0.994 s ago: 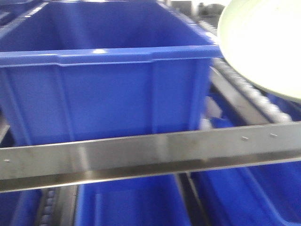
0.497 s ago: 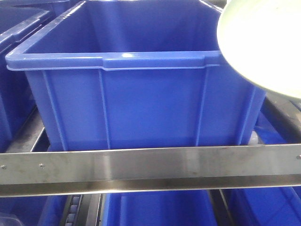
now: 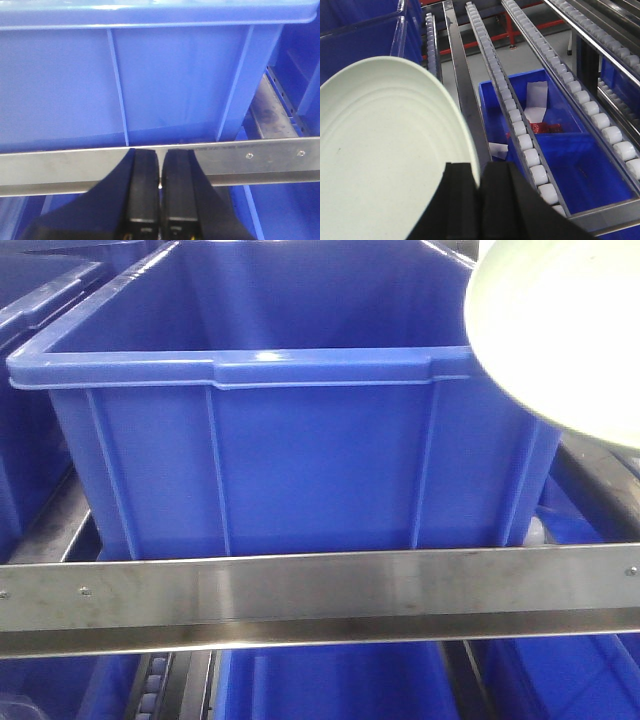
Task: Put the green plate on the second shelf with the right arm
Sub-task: 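Approach the rack of blue bins, holding the plate above the shelf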
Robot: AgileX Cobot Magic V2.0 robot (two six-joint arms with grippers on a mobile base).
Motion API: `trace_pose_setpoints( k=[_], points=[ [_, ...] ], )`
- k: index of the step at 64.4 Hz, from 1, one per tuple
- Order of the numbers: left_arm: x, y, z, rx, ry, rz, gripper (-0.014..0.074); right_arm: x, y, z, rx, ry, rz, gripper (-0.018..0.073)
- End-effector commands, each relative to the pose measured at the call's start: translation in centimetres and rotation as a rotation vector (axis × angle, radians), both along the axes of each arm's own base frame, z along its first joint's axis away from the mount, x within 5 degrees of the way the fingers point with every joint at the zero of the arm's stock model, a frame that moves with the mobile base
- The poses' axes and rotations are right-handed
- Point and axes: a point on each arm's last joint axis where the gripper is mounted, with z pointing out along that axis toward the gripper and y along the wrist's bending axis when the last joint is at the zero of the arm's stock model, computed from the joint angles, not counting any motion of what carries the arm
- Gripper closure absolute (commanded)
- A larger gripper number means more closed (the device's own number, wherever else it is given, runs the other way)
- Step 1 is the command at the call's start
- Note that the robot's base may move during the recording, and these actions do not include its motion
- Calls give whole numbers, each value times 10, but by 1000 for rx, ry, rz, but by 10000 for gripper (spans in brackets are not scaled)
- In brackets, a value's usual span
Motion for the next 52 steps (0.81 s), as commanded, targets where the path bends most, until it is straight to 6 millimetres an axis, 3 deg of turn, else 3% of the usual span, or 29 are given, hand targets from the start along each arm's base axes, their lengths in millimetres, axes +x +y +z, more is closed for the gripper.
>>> trace_pose_setpoints(
  k=[1,39,52],
  points=[
    [1,-2,-8,-3,-37,-23,472,0,3,20,-4,-125,40,503],
    [1,-2,-8,-3,-37,-23,472,0,4,20,-4,-128,41,503],
    [1,-2,-8,-3,-37,-23,472,3,8,29,2,-202,87,503]
  ],
)
